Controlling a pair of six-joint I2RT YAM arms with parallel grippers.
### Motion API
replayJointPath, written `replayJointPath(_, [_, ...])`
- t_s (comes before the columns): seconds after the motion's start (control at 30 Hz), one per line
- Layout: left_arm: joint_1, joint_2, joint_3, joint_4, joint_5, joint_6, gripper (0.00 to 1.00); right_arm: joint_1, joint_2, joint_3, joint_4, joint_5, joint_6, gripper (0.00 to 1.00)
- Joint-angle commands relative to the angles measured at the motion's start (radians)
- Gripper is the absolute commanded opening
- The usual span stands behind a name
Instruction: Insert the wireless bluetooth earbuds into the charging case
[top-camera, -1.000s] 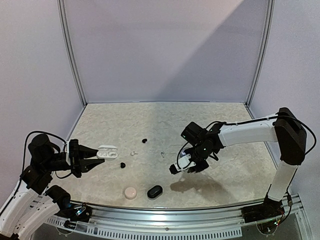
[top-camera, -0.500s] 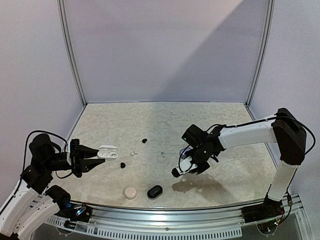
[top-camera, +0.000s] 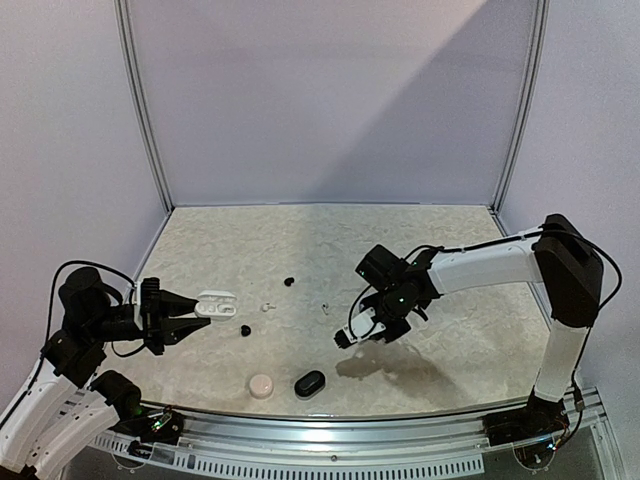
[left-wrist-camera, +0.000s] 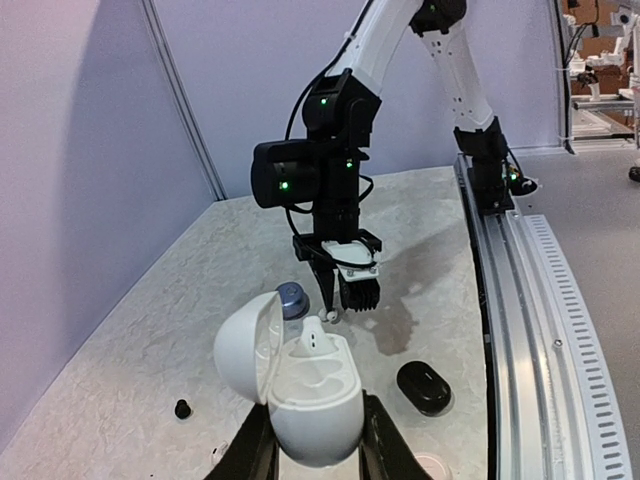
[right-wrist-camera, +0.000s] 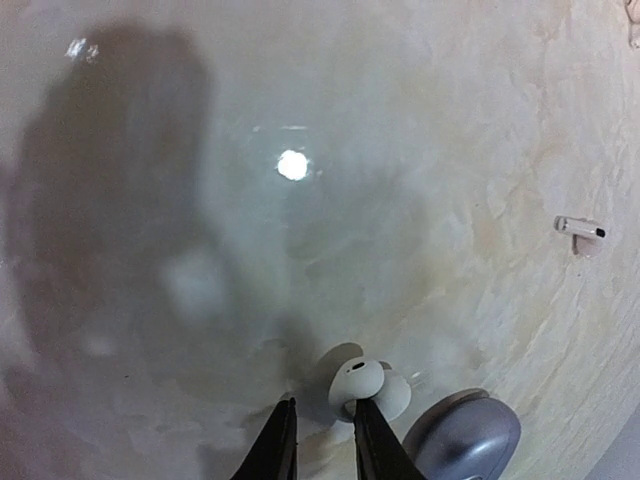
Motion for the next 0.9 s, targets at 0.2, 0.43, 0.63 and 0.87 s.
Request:
replayJointPath(0.2, [0.010,0.001,-0.004,-0.020,0.005,0.010,0.00,0.011,0.073,0.083,0.049,0.019,0.023,0.21])
replayJointPath(0.43, [0.009,-0.003,0.001,-0.030,0.007,0.011,0.00,0.009,0.098,0.112,0.056,0.039,0.037,0.13])
replayJointPath(0.63, [0.010,0.000,-0.001,-0.032,0.009,0.013,0.00,0.010,0.096,0.154,0.010,0.025,0.078,0.08])
replayJointPath(0.87, [0.008,-0.005,0.001,-0.035,0.029,0.032,0.00,0.009,0.055,0.252,-0.056,0.000,0.265,0.00])
